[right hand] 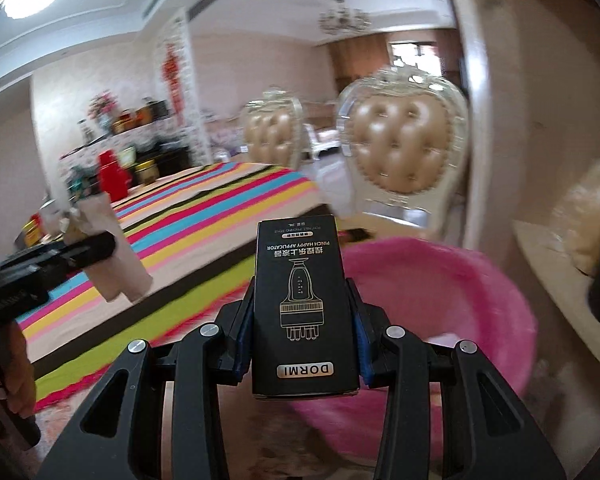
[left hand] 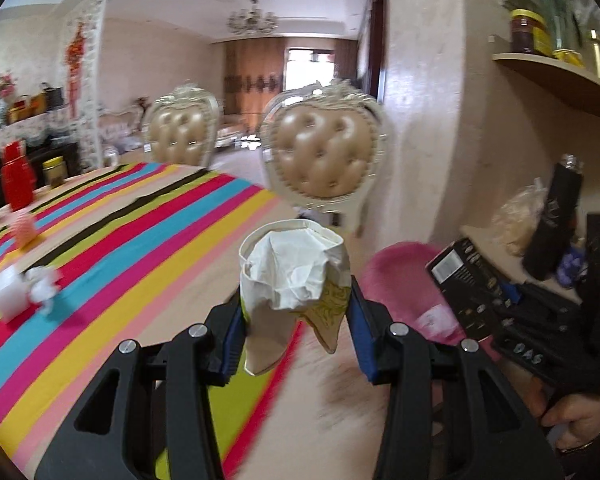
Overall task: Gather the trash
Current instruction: 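Carry the DORMI box and paper cup to the pink bin and release both, then move both open tools back over the table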
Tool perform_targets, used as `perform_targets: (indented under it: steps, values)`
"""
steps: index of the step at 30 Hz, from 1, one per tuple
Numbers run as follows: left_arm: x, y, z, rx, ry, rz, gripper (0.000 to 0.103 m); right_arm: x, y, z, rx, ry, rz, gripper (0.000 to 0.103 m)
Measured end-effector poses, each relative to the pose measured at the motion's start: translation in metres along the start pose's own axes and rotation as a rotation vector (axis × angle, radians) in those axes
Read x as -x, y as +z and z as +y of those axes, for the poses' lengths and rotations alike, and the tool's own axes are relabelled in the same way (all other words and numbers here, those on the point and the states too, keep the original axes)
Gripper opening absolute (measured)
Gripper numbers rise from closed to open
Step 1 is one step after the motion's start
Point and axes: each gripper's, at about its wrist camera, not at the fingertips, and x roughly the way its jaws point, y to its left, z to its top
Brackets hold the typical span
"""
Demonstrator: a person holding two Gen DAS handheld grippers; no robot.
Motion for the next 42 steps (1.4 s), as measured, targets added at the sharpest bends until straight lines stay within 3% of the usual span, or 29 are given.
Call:
perform_targets:
  steps: [10,21,22,24,29,37,42]
  values:
    - [-0.055,0.031,-0.07,-0.026,-0.178,-0.031,0.044,-0.003,-0.007,-0.079,-0.1,-0.123,0.011,0.039]
    - [-0.108,0.023,-0.099,-0.033,-0.266,0.028,0.048,-0.016,-0.013,-0.102,-0.124,-0.137,0.034,0.04]
    - [-0.111,0.022,-0.098,-0.035,-0.259,0.036,0.058,-0.018,-0.012,-0.101,-0.124,-0.134,0.038,0.041]
    - [-0.114,0.02,-0.093,-0.031,-0.235,0.041,0.068,-0.021,-0.011,-0.1,-0.124,-0.128,0.041,0.046]
    - [-0.103,0.019,-0.062,0.006,-0.151,0.034,0.069,-0.02,-0.006,-0.095,-0.12,-0.138,0.026,0.066]
    - [-0.061,0.009,0.004,0.095,0.05,0.02,0.096,-0.006,0.002,-0.073,-0.097,-0.112,-0.013,0.067]
    - [-0.029,-0.002,0.04,0.104,0.173,0.028,0.098,-0.009,0.006,-0.037,-0.042,-0.054,-0.002,0.071]
